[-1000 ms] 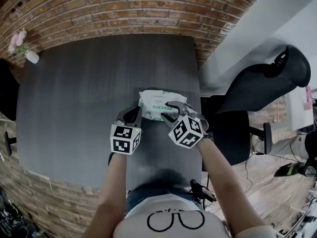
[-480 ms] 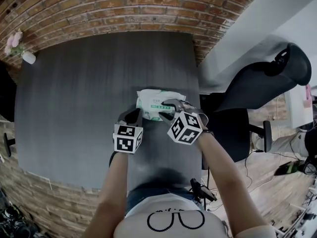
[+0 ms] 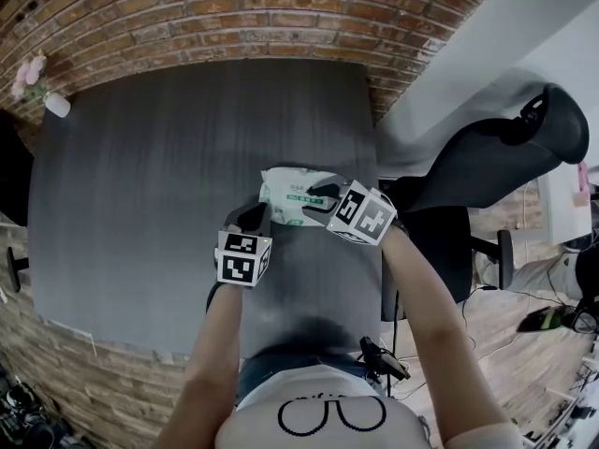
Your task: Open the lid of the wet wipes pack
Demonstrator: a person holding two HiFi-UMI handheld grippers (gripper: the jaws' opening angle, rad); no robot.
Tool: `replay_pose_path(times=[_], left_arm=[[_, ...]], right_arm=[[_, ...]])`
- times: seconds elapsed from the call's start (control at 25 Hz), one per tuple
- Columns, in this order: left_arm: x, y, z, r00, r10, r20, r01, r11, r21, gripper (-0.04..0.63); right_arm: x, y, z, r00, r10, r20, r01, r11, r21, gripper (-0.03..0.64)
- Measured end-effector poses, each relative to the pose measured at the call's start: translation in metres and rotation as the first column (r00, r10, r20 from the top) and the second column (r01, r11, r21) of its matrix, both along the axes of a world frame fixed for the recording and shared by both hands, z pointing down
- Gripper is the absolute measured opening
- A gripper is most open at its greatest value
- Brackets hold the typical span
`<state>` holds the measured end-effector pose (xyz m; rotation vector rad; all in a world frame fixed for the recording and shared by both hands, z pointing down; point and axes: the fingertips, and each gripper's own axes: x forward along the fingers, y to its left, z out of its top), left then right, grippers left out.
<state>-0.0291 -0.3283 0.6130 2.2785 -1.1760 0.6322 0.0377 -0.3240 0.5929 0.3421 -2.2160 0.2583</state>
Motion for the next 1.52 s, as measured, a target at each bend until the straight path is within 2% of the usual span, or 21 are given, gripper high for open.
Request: replay_pose_path(times=[0.24,0.4,0.56,0.72,1.2,1.52], left_arm=[[-0.001,-0.001,0.001,1.000,-0.006,-0.010,0.006,1.000,-0.007,-0.002],[-0.002,0.000,0.000,1.000,-0.015,-0.017,0.015,1.000,-0.018,-0.002],[0.000,-0.001,0.000,1.000,-0.019,-0.016,0.018,1.000,-0.019,-0.002],[-0.001,-0.001,-0.001,0.999,-0.019,-0.027,0.019,1.000,-0.018,-0.002],[0.000,-0.001,-0.001,0.999,-0.017,-0.044,0.016,1.000,-0.027,-0.002],[0.002,-0.001,0.000,0.998,-0.007,-0.057,0.005,1.000,-0.030,-0.002]], right_arm=[[-0.004,0.002,-0.008,1.000,-0.010,-0.016,0.011,0.999,0.033,0.137],[-0.004,0.002,-0.015,0.999,0.007,-0.031,-0.003,0.992,0.126,0.135],[0.001,0.003,-0.022,0.998,0.026,-0.052,-0.014,0.975,0.222,0.121],[0.003,0.001,-0.034,0.997,0.063,-0.037,-0.049,0.953,0.299,0.045],[0.011,-0.037,-0.051,0.983,0.181,-0.014,-0.159,0.894,0.420,0.029],[0.017,-0.069,-0.034,0.964,0.265,-0.012,-0.234,0.872,0.429,0.136]])
